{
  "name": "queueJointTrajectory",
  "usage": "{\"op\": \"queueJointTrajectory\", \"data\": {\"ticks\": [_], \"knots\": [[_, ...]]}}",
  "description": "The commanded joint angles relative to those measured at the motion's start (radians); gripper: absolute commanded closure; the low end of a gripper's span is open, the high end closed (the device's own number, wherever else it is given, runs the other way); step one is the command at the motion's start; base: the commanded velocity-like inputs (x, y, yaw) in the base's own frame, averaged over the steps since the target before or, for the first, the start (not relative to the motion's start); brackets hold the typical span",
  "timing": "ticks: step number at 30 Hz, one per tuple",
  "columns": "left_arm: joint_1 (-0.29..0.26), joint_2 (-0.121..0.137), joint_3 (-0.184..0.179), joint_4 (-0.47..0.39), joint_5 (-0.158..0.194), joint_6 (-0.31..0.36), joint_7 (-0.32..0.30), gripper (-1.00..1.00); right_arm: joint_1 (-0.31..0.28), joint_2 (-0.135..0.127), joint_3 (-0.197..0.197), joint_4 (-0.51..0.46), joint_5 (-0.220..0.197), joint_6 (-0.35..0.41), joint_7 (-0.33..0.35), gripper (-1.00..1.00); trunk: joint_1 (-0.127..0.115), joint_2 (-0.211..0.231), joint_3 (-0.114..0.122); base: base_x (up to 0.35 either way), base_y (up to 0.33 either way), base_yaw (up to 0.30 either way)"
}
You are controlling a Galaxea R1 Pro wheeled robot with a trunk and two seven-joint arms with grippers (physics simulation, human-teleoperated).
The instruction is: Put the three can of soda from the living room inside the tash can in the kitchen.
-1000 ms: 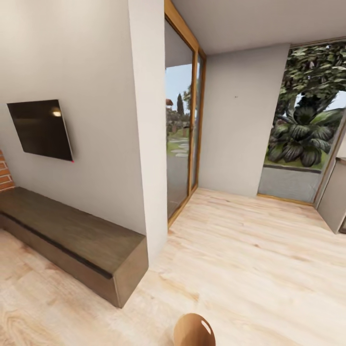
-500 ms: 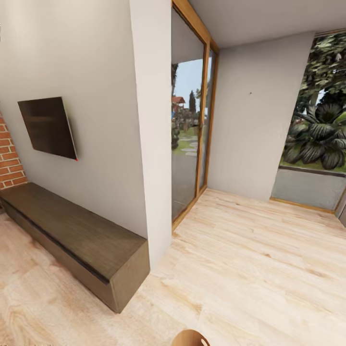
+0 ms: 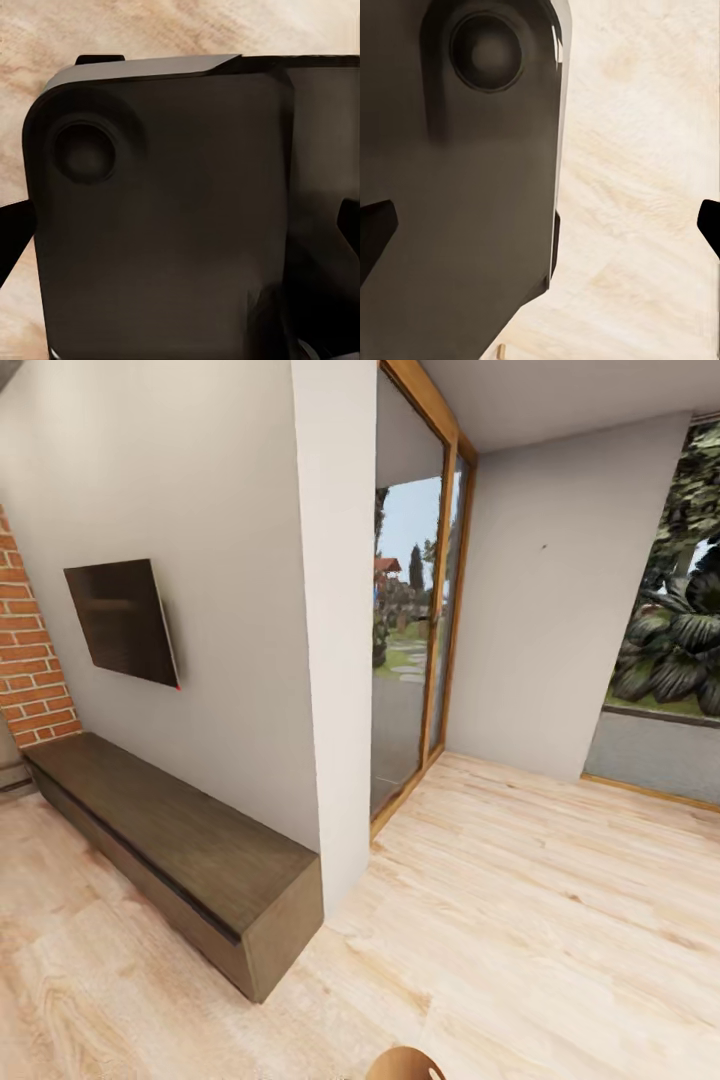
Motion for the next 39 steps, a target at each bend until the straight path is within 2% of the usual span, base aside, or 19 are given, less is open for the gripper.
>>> {"op": "queueJointTrajectory", "data": {"ticks": [1, 18, 39], "knots": [[0.0, 0.0, 0.0, 0.0, 0.0, 0.0, 0.0, -1.0, 0.0, 0.0, 0.0, 0.0, 0.0, 0.0, -0.001, -1.0, 0.0, 0.0, -0.001, 0.0, 0.0, 0.2], [0.0, 0.0, 0.0, 0.0, 0.0, 0.0, 0.0, -1.0, 0.0, 0.0, 0.0, 0.0, 0.0, 0.0, -0.001, -1.0, 0.0, 0.0, -0.02, 0.0, 0.0, 0.201], [0.0, 0.0, 0.0, 0.0, 0.0, 0.0, 0.0, -1.0, 0.0, -0.001, 0.0, 0.0, 0.0, 0.0, -0.001, -1.0, 0.0, 0.0, -0.023, 0.0, 0.0, 0.036]]}}
